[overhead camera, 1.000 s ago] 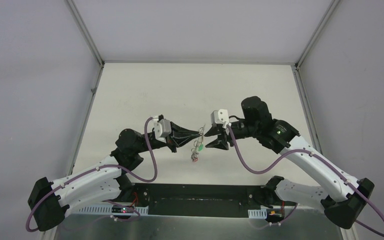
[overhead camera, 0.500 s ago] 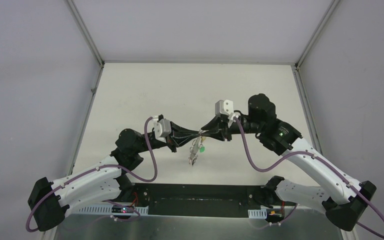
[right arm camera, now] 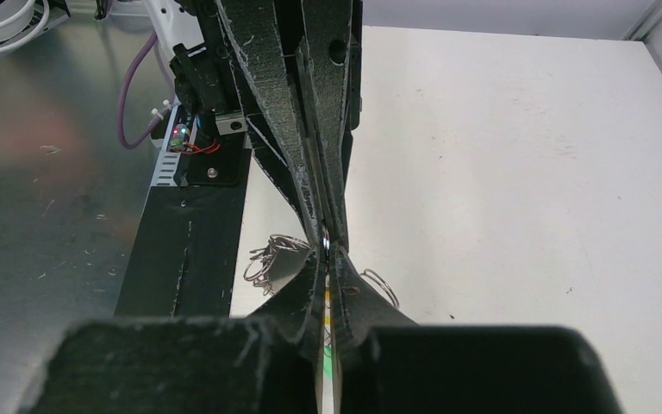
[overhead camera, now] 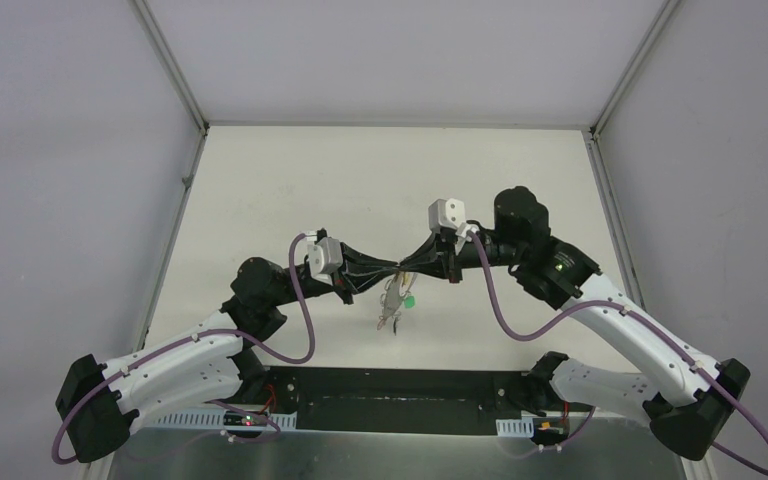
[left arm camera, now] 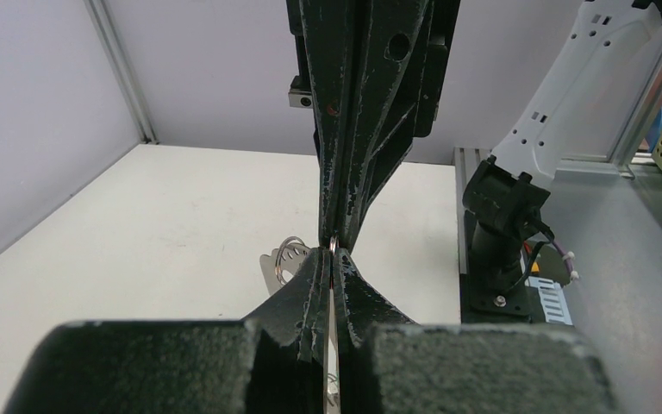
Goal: Put the keys on the keyring
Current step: Adjust the key on the keyring.
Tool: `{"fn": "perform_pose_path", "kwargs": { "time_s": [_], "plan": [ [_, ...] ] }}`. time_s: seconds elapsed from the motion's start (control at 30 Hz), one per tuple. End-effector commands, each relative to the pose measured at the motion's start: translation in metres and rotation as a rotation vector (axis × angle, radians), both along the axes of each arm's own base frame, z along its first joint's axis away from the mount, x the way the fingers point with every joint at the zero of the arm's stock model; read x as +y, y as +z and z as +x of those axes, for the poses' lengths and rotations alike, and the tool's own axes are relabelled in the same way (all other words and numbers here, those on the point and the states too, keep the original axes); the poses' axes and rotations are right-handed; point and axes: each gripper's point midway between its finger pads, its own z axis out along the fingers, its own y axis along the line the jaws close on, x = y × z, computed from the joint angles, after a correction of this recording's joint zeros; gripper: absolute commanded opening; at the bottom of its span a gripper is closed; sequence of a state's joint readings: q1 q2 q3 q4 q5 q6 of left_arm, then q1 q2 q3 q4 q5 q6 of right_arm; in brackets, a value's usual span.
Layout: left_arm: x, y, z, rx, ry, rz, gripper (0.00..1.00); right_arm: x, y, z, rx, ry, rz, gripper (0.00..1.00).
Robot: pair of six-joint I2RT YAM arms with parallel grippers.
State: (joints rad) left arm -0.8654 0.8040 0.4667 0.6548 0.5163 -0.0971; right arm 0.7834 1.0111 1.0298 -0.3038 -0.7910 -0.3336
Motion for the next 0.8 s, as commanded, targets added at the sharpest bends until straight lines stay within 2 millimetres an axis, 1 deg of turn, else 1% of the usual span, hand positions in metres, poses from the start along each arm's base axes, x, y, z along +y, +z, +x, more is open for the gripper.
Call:
{"fn": "perform_pose_path", "kwargs": {
  "time_s": [0.0,0.13,0.3,0.33,0.37,0.4,0.53,0.6,0.63,0.77],
  "plan": [
    [0.005,0.038,-0.006,-0.077,-0.002,-0.103,0.00,0.004,0.007,-0.002,-0.028,0.024,0.033,0.00],
    [0.006,0.037,-0.006,-0.072,0.006,-0.102,0.00,0.002,0.007,-0.002,-0.026,0.023,0.016,0.00],
    [0.008,0.035,-0.005,-0.063,0.019,-0.092,0.00,0.001,0.009,-0.004,0.024,0.027,-0.031,0.00],
    [0.008,0.034,-0.004,-0.064,0.021,-0.085,0.02,0.000,0.006,-0.005,0.038,0.027,-0.050,0.00],
    [0.008,0.034,-0.004,-0.066,0.024,-0.076,0.12,-0.001,0.005,-0.005,0.045,0.024,-0.061,0.00],
    [0.008,0.032,-0.004,-0.065,0.026,-0.063,0.19,-0.002,0.005,-0.005,0.050,0.021,-0.072,0.00],
    [0.011,0.026,-0.004,-0.071,0.038,0.013,0.35,-0.008,0.000,-0.003,0.060,-0.005,-0.118,0.00],
    [0.013,0.021,-0.004,-0.092,0.045,0.073,0.38,-0.012,-0.002,-0.002,0.063,-0.018,-0.148,0.00],
    [0.014,0.014,-0.005,-0.082,0.041,0.121,0.39,-0.014,-0.004,-0.002,0.067,-0.023,-0.166,0.00],
    [0.016,0.002,-0.008,-0.079,0.015,0.254,0.40,-0.019,-0.007,-0.002,0.086,-0.022,-0.240,0.00]
  ]
}}
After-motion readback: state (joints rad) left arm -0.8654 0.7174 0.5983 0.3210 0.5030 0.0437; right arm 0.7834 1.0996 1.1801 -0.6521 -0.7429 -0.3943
